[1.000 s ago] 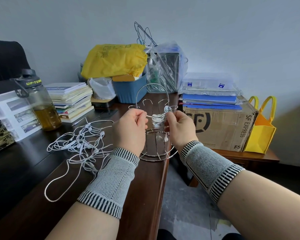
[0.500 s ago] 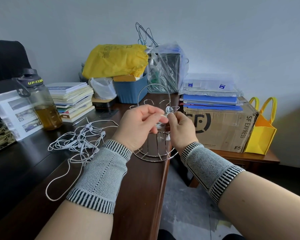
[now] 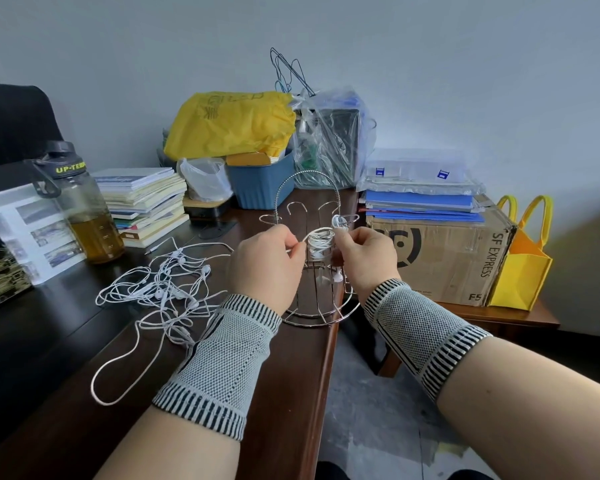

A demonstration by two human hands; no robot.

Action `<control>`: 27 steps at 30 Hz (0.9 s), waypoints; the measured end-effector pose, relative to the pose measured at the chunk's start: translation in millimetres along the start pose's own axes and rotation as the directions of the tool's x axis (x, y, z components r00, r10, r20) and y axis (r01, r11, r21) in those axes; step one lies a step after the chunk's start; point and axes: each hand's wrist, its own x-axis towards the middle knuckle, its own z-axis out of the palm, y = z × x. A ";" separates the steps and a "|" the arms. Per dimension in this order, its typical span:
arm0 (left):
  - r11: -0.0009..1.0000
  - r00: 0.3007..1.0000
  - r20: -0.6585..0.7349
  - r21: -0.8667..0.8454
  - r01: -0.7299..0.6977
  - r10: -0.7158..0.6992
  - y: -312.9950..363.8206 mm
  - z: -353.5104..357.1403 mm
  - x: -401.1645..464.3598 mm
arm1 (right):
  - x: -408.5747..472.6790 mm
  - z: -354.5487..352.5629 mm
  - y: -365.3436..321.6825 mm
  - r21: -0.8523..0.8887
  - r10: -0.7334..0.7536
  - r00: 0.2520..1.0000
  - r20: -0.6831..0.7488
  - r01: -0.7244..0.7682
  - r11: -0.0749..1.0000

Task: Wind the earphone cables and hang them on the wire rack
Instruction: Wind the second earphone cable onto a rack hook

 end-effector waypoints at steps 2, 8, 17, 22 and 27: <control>0.999 0.998 0.045 -0.024 0.037 -0.036 -1.3 -0.8 0.7 | 0.9 -0.6 0.3 -0.003 -0.004 1.000 -0.001 0.004 1.000; 0.997 0.986 0.158 -0.048 0.065 -0.057 -3.7 -7.9 5.7 | 1.4 1.4 -0.4 -0.022 -0.027 0.999 -0.018 0.027 0.999; 0.992 0.991 0.116 0.114 0.056 -0.070 -5.1 -7.2 6.9 | -3.6 -0.9 -1.8 -0.059 -0.047 0.999 0.020 0.048 0.997; 0.994 0.990 0.126 0.094 0.052 -0.064 -8.1 -1.5 6.2 | -4.0 0.9 0.5 -0.065 -0.054 0.998 0.031 0.056 0.996; 0.992 0.976 0.206 0.122 0.043 -0.068 -9.7 3.1 4.4 | -3.3 2.4 -0.8 -0.022 -0.039 0.999 0.030 0.039 0.999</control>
